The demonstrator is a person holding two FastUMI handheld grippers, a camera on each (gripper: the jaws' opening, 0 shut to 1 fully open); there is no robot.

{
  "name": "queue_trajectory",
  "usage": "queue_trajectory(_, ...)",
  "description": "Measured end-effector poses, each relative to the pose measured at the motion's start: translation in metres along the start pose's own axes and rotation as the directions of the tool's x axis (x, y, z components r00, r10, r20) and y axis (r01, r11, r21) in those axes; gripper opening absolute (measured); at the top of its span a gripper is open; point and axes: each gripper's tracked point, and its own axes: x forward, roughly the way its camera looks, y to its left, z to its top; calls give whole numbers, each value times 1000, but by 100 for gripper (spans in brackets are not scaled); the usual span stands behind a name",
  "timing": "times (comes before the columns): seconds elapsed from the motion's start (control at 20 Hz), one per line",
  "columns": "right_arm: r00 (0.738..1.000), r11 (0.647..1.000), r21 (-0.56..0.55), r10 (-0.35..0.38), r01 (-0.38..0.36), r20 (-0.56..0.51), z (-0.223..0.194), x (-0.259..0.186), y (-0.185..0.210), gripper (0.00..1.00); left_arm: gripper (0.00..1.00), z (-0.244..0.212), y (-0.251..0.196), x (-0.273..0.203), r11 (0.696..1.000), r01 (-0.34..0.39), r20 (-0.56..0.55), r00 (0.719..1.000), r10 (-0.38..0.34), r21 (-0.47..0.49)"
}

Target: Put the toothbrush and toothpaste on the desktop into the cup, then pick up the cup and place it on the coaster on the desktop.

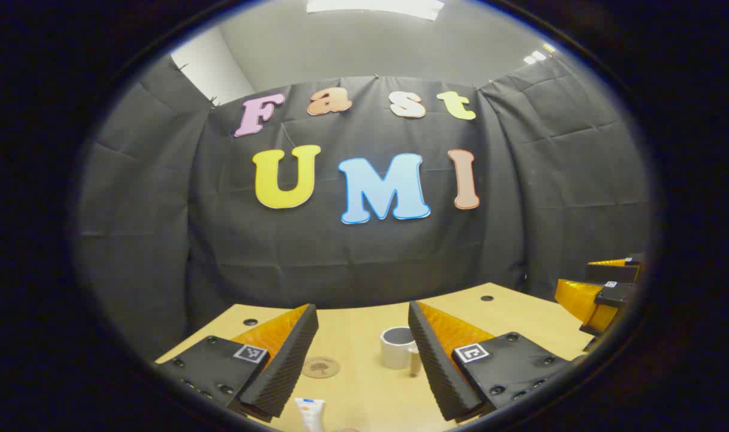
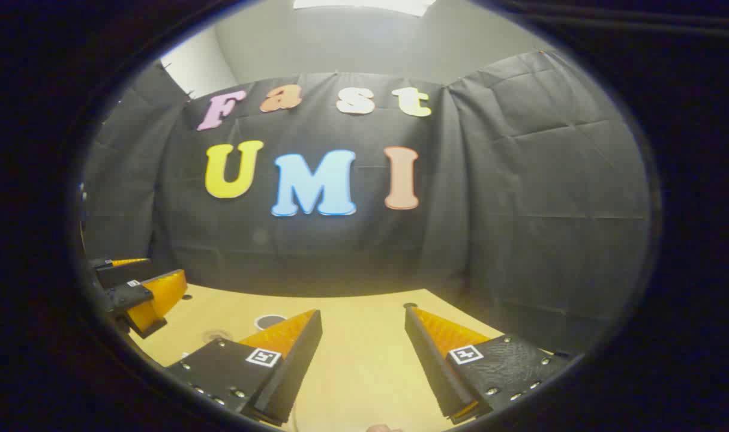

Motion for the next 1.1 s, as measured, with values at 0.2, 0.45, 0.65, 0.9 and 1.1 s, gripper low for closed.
queue_trajectory(0.2, 993, 992, -55, 116, -115, 17, 23, 5, 65, 85, 97, 5, 47, 2, 998, -34, -39, 999, 32, -53)
queue_trajectory(0.45, 980, 979, -52, 199, -199, 4, 30, 13, 98, 85, 97, 10, 66, 8, 994, -76, -44, 996, 73, -75)
queue_trajectory(0.65, 977, 975, -65, 213, -213, -12, 27, 21, 99, 85, 97, 5, 70, 14, 991, -89, -60, 995, 83, -101)
queue_trajectory(0.9, 974, 977, -49, 200, -206, -104, 5, 29, 98, 85, 97, -16, 76, 26, 992, -96, -124, 989, 86, -76)
queue_trajectory(1.1, 949, 976, -24, 202, -214, -243, -30, 32, 100, 86, 97, -56, 75, 34, 995, -67, -251, 967, 46, -77)
